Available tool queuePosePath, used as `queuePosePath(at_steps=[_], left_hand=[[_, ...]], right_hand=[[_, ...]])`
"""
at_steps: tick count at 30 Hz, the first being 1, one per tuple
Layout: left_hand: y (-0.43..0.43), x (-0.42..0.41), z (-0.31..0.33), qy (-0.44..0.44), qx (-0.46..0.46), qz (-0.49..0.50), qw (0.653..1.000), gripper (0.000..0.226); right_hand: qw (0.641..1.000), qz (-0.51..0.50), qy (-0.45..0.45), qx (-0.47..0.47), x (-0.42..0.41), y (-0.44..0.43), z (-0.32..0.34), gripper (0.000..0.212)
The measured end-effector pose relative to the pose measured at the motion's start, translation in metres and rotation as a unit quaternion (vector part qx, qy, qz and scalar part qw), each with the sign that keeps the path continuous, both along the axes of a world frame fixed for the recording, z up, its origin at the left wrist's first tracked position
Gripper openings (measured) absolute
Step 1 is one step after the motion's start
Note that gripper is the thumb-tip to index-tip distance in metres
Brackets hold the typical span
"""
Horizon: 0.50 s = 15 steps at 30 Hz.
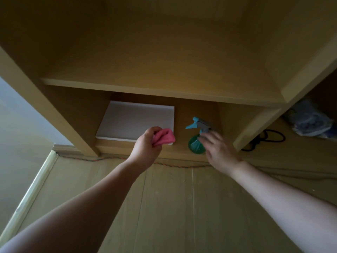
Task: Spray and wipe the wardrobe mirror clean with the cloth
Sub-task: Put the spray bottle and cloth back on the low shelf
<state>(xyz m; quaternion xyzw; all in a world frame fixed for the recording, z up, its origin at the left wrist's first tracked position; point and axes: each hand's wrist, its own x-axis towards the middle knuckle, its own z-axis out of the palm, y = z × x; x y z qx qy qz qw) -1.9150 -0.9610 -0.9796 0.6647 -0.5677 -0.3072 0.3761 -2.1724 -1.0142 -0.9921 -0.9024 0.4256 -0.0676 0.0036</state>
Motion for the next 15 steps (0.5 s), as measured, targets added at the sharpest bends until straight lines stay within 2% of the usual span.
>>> queuePosePath(at_steps=[2, 4, 11, 15], left_hand=[[-0.001, -0.002, 0.0, -0.002, 0.001, -0.005, 1.0, 0.042], [-0.001, -0.003, 0.001, -0.001, -0.002, -0.004, 1.0, 0.042], [0.006, 0.006, 0.003, -0.007, -0.005, 0.002, 1.0, 0.044], [0.011, 0.013, 0.003, 0.006, -0.009, 0.005, 1.0, 0.043]], right_hand=[[0.988, -0.017, 0.118, 0.101, -0.002, 0.004, -0.015, 0.055], [0.972, -0.025, 0.179, 0.149, -0.003, 0.001, -0.026, 0.06], [0.958, -0.09, 0.194, 0.193, 0.007, -0.016, -0.047, 0.07], [0.961, -0.11, 0.171, 0.187, 0.018, -0.019, -0.041, 0.062]])
